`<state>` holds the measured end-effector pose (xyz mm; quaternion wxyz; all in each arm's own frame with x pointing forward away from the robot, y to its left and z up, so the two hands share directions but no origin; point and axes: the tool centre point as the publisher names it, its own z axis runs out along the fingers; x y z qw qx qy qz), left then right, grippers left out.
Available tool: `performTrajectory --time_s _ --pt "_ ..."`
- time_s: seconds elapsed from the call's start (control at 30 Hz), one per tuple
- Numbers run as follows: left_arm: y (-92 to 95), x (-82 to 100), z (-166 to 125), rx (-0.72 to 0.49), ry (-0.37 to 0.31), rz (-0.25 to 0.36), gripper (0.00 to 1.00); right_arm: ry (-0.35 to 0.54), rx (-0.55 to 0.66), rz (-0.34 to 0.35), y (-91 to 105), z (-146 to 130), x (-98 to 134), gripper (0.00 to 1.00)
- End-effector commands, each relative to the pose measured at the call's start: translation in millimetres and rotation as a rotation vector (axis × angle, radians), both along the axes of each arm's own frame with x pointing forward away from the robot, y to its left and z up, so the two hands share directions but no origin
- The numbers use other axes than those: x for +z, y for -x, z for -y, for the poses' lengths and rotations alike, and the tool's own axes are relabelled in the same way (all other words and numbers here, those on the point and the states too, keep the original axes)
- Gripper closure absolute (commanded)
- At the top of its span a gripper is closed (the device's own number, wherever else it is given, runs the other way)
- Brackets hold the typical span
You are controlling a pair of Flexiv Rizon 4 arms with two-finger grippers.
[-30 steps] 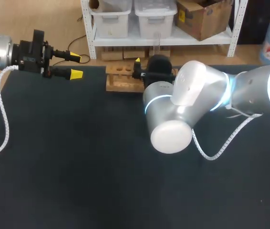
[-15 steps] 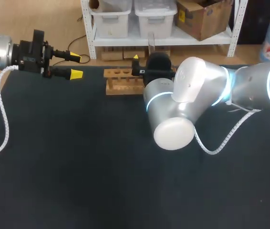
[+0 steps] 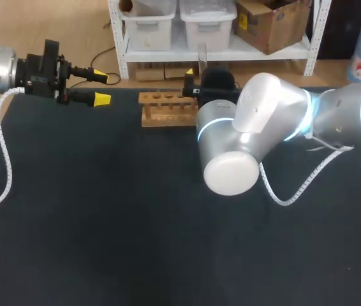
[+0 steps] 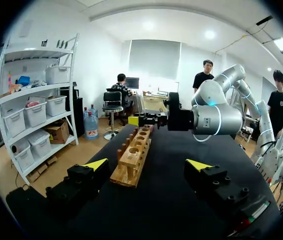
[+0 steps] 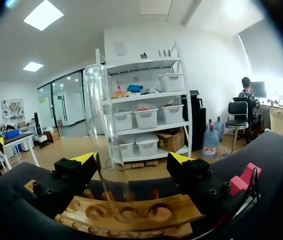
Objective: Grasp the test tube, adjust it, and insert it.
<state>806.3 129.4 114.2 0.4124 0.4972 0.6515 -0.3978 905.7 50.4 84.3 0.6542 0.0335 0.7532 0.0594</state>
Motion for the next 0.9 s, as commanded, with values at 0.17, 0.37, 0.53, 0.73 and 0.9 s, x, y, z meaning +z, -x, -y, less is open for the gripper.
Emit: performTrajectory --time_s 0.17,0.37,0.53,0.73,0.9 --pt "0.3 -1.0 -0.4 0.000 0.002 0.003 0.00 0.005 -0.025 0.001 8.7 7.0 2.7 0.09" --pt "0.3 -1.0 -0.4 0.000 0.002 0.003 0.00 0.007 -0.052 -0.005 14.0 13.4 2.4 0.09" --pt "0.3 -1.0 -0.4 0.000 0.002 0.003 0.00 0.015 -0.063 -0.008 17.2 19.3 3.2 0.10" --pt "0.3 -1.0 -0.4 0.000 0.002 0.003 0.00 0.016 -0.082 0.001 17.7 22.4 5.7 0.11" --pt "0.3 -1.0 -0.4 0.000 0.002 0.003 0.00 0.017 -0.069 0.004 16.8 19.3 6.6 0.11"
